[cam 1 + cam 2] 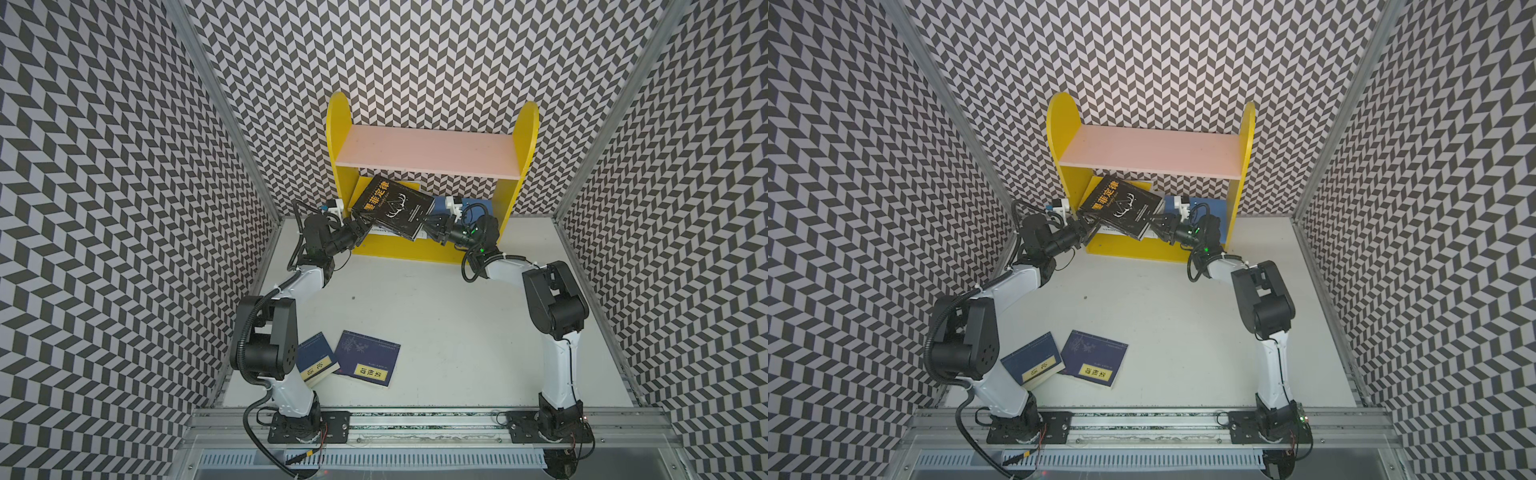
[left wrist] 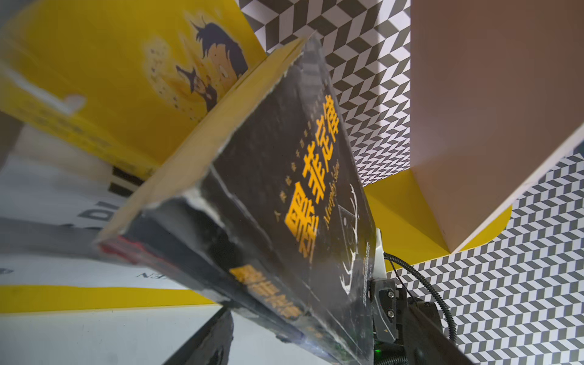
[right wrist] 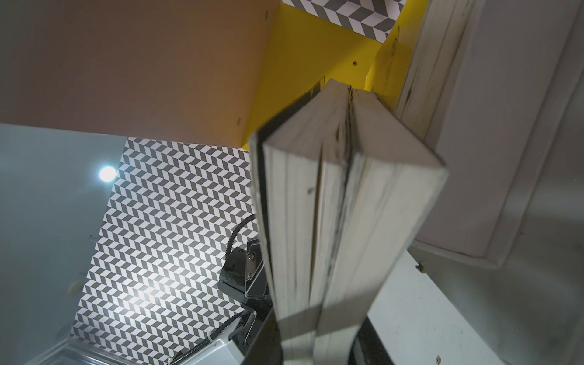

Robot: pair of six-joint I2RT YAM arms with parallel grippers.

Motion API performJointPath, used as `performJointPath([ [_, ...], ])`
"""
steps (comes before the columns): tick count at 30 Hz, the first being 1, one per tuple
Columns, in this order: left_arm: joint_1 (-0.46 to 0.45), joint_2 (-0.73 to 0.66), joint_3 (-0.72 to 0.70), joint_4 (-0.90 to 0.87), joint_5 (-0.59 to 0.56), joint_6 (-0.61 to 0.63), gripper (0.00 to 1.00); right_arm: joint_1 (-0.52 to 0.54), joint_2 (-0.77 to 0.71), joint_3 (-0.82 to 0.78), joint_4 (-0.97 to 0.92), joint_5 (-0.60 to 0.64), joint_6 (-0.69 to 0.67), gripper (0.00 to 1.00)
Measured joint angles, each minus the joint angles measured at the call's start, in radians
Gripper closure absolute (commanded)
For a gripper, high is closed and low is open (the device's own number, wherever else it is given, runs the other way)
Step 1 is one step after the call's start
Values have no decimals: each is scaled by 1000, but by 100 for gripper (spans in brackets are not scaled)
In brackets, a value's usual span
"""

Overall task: Stacking books/files
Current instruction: Move the books to the bookshelf.

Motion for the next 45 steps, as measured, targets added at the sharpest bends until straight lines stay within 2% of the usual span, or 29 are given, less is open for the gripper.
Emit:
performJointPath([
  [4, -13, 3, 15, -35, -24, 10, 15, 0, 0, 2, 0, -2, 2, 69],
  [9, -18, 10, 34, -35, -33, -2, 28, -1, 0, 5, 0, -3, 8, 69],
  [17, -35, 55, 48, 19, -50, -45, 36, -2, 0, 13, 0, -12, 14, 69],
  [29, -87, 55, -2, 130, -103, -154, 77, -9, 8, 18, -8, -31, 44, 68],
  [39, -102, 51, -18, 218, -148, -249, 91, -21, 17, 68, 8, -37, 65, 52],
  [42, -103, 57, 14, 216, -156, -266, 100, -24, 17, 98, 7, -30, 69, 46],
  [45, -107, 79, 79, 209, -169, -274, 100, -27, 17, 134, 6, -8, 66, 43],
])
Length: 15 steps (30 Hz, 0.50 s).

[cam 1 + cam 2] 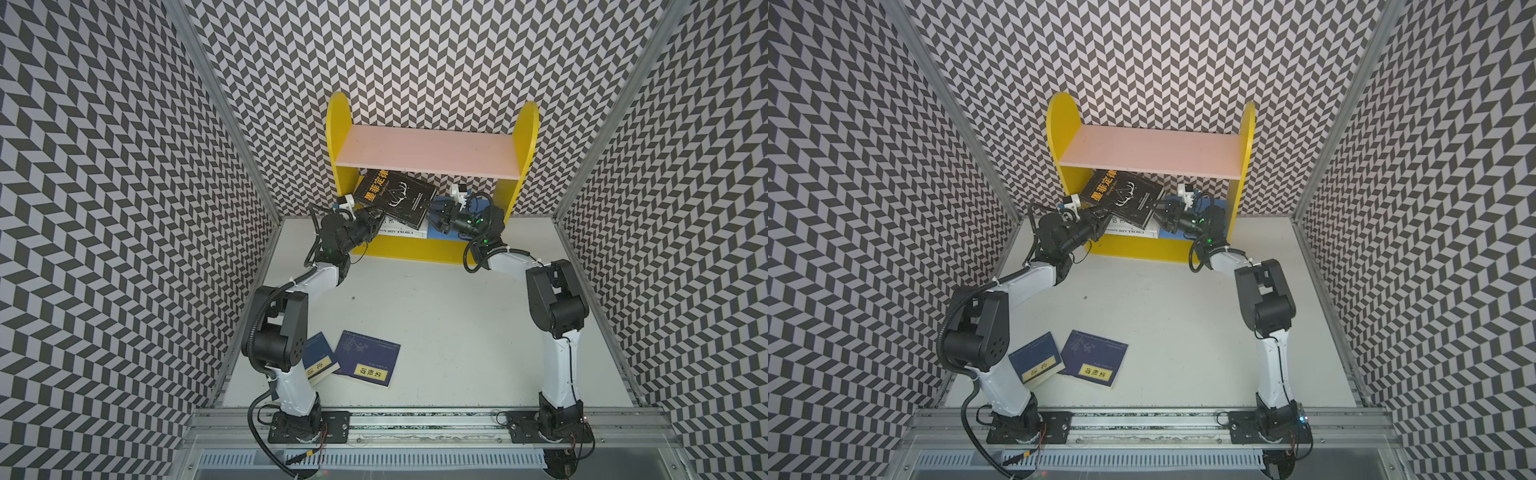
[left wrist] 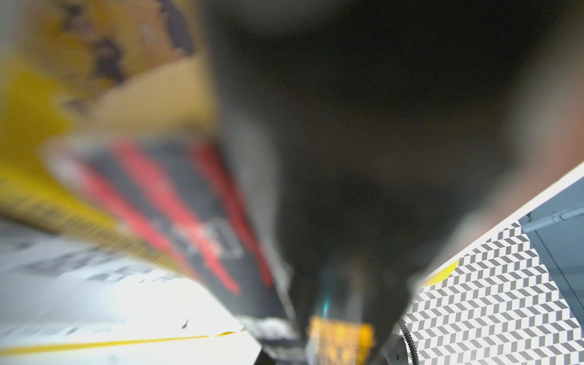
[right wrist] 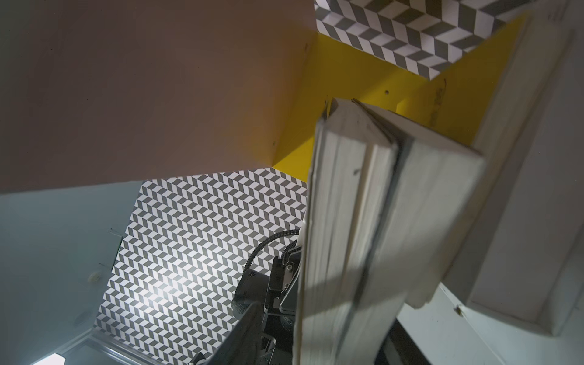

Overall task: Stacking books/files
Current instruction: Move the books to the bookshelf.

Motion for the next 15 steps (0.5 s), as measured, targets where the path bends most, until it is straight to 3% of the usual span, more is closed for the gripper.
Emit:
performJointPath([
  [4, -9, 27, 66, 5, -28, -21, 100, -4, 1, 49, -2, 26, -3, 35],
  [5, -11, 37, 78, 11, -35, -29, 100, -6, 2, 57, 0, 31, -3, 11],
  [6, -13, 45, 87, 17, -40, -34, 100, -7, 2, 60, 1, 36, -5, 0],
  [15, -19, 122, 116, -8, -130, -69, 100, -6, 46, 72, -60, 63, -65, 0],
])
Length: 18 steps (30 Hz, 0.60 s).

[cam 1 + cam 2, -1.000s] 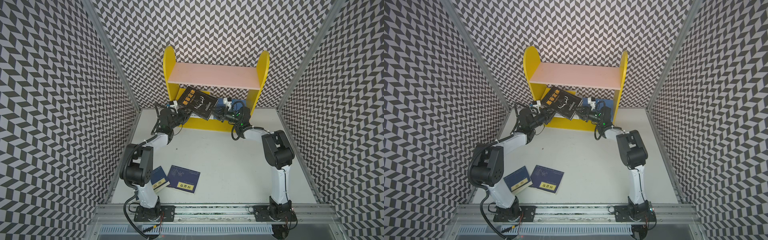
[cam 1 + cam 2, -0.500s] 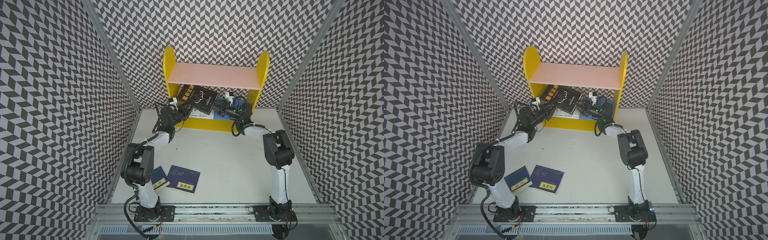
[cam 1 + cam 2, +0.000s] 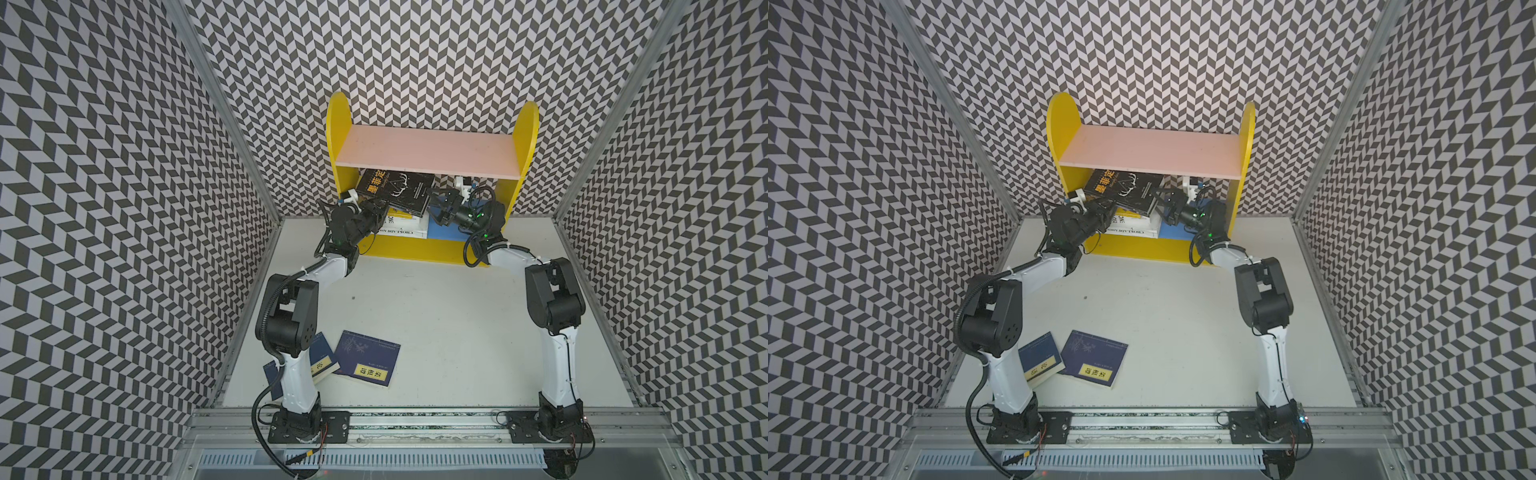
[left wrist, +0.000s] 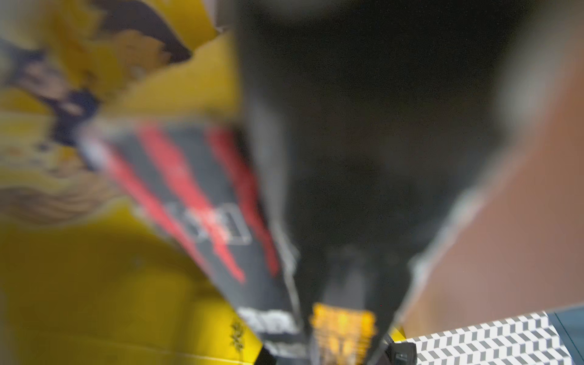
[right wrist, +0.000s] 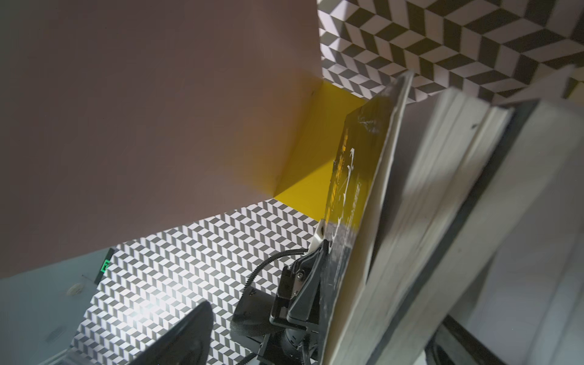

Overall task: Stacking books/files
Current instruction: Move the books to the bookshelf.

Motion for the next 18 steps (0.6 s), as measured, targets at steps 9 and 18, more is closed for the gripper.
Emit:
performJointPath([
  [9, 0, -3, 0, -39, -66, 19, 100, 3, -2, 33, -180, 48, -210, 0],
  [18, 0, -14, -5, -48, -99, 24, 100, 34, -24, 94, -312, 82, -353, 0],
])
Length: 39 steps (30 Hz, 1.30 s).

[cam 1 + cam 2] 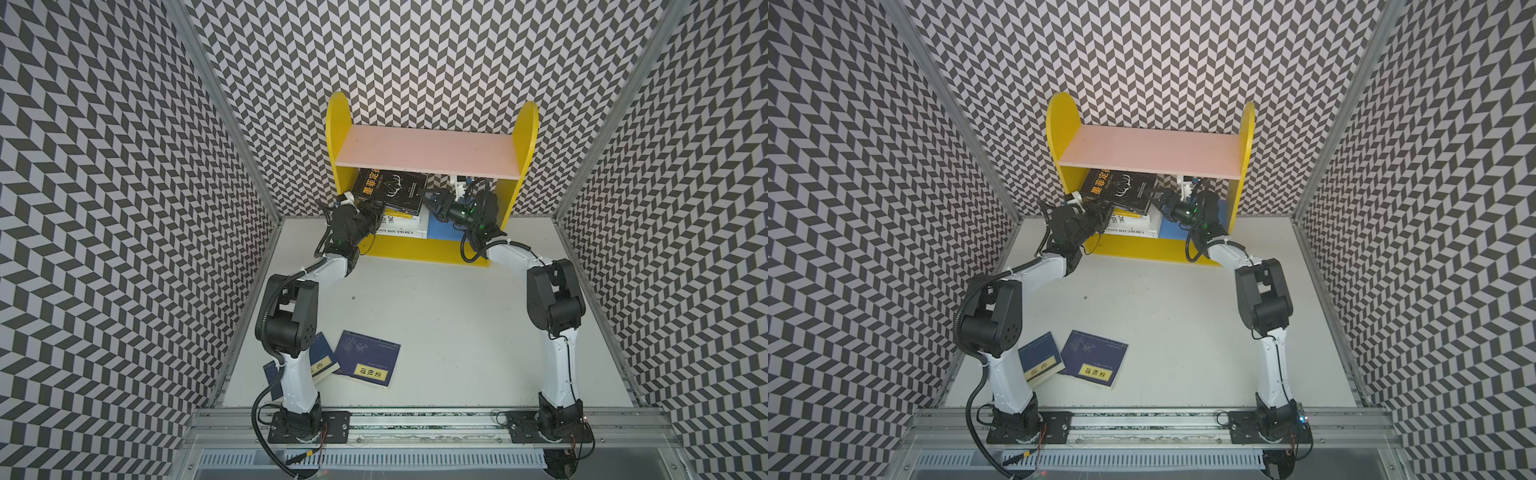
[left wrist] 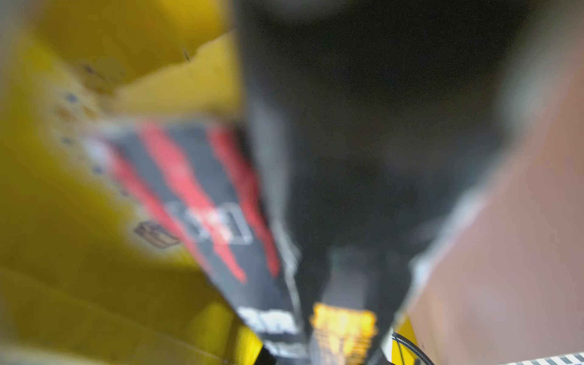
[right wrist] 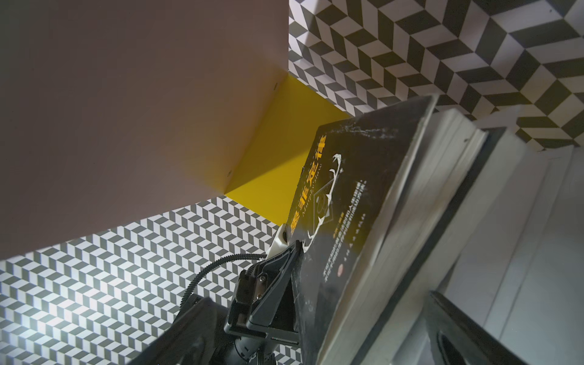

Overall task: Stacking books/files
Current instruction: Move the books to the bookshelf.

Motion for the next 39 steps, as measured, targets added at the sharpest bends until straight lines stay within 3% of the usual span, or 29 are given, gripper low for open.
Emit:
performJointPath([
  [16, 11, -41, -31, -27, -38, 22, 99, 40, -2, 47, -111, 36, -79, 1],
  [25, 12, -46, -33, -58, -43, 42, 50, 47, -2, 62, -146, 48, -97, 0],
  [35, 25, -98, -34, -127, -54, 63, 26, 65, -2, 90, -167, 58, -99, 0],
  [39, 26, -103, -22, -171, -47, 80, 22, 66, -1, 92, -171, 64, -99, 0],
])
